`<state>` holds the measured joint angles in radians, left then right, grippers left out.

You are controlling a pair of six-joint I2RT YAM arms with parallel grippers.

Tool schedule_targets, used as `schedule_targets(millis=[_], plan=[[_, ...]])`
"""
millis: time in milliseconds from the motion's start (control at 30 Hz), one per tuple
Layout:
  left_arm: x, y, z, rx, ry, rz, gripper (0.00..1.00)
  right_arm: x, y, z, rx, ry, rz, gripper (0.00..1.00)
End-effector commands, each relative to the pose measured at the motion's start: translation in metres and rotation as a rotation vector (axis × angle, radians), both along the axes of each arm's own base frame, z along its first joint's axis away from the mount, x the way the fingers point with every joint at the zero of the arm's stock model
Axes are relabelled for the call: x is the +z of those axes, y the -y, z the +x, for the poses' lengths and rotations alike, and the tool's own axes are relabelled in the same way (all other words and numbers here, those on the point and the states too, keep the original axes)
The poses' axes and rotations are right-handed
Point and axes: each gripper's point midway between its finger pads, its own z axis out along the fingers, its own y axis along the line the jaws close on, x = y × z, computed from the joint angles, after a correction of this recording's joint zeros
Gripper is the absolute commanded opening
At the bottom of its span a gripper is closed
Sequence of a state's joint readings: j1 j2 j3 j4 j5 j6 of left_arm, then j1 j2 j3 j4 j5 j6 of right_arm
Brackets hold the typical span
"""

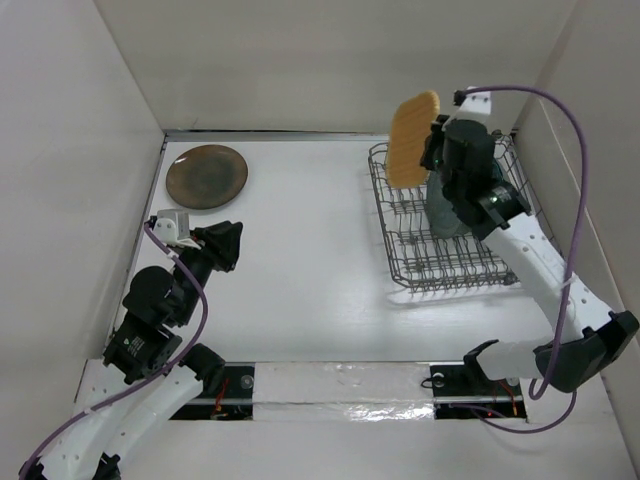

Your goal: Load the plates into the dish rack

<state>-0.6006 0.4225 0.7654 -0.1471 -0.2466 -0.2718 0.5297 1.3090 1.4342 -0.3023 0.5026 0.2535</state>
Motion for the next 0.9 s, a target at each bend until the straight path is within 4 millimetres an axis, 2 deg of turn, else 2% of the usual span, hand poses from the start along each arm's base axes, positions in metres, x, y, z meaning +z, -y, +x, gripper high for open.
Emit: schedule_targets(millis=[0,33,67,100,333,667,867], plan=[[0.014,0.003,-0.003,-0.026,0.05,-0.031,0.26,0.042,0.057,-0.007,-0.142,0.024,-0.109,0.0],[0.016,0.004,-0.004,-0.032,0.052,-0.031,0.26,0.031,0.073,-0.003,-0.176,-0.039,-0.146,0.0],[0.015,0.005,-0.004,-0.037,0.05,-0.031,0.26,0.033,0.079,-0.001,-0.187,-0.055,-0.162,0.0],[0.017,0.005,-0.005,-0.04,0.057,-0.034,0.26,0.044,0.084,-0.002,-0.2,-0.05,-0.165,0.0],[0.018,0.003,-0.007,-0.034,0.067,-0.042,0.27,0.007,0.101,0.008,-0.245,-0.194,-0.284,0.0],[0.016,0.002,-0.005,-0.029,0.052,-0.033,0.27,-0.044,0.101,0.033,-0.217,-0.311,-0.348,0.0],[0.016,0.003,-0.004,-0.026,0.053,-0.032,0.28,-0.089,0.097,0.043,-0.183,-0.377,-0.358,0.0]])
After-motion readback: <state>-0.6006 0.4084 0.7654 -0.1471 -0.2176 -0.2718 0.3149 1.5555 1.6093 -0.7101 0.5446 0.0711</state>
